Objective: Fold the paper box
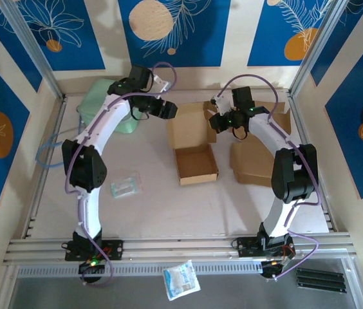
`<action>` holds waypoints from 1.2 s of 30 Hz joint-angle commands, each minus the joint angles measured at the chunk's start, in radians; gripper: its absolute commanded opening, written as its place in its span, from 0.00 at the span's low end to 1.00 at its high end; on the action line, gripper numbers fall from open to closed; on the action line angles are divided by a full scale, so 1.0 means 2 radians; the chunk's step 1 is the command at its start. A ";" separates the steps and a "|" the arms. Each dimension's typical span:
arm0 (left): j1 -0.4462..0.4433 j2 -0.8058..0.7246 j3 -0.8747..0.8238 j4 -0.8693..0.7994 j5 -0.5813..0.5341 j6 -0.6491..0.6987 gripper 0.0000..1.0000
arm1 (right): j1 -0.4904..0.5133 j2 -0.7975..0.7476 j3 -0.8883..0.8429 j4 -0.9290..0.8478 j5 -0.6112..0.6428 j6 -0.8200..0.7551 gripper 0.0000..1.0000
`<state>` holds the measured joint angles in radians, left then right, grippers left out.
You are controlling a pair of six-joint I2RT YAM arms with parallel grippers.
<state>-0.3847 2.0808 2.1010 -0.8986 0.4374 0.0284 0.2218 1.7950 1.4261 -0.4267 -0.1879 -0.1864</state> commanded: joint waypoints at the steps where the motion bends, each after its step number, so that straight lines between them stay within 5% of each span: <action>1: -0.006 0.021 0.041 -0.094 -0.005 0.015 0.71 | 0.009 -0.002 0.002 -0.002 0.039 -0.018 0.05; 12: -0.016 0.044 0.055 -0.128 -0.026 -0.016 0.45 | 0.031 -0.017 -0.017 0.035 0.113 -0.011 0.06; 19: -0.025 0.043 0.043 -0.114 0.013 -0.045 0.49 | 0.045 -0.040 -0.044 0.064 0.126 0.003 0.06; 36: -0.043 0.029 0.025 -0.148 -0.030 -0.054 0.40 | 0.059 -0.063 -0.031 0.066 0.166 0.045 0.07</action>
<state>-0.4572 2.1517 2.1654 -1.1500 0.4049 -0.0761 0.3347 1.6958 1.3334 -0.2897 0.1192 -0.1211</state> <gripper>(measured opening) 0.408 0.070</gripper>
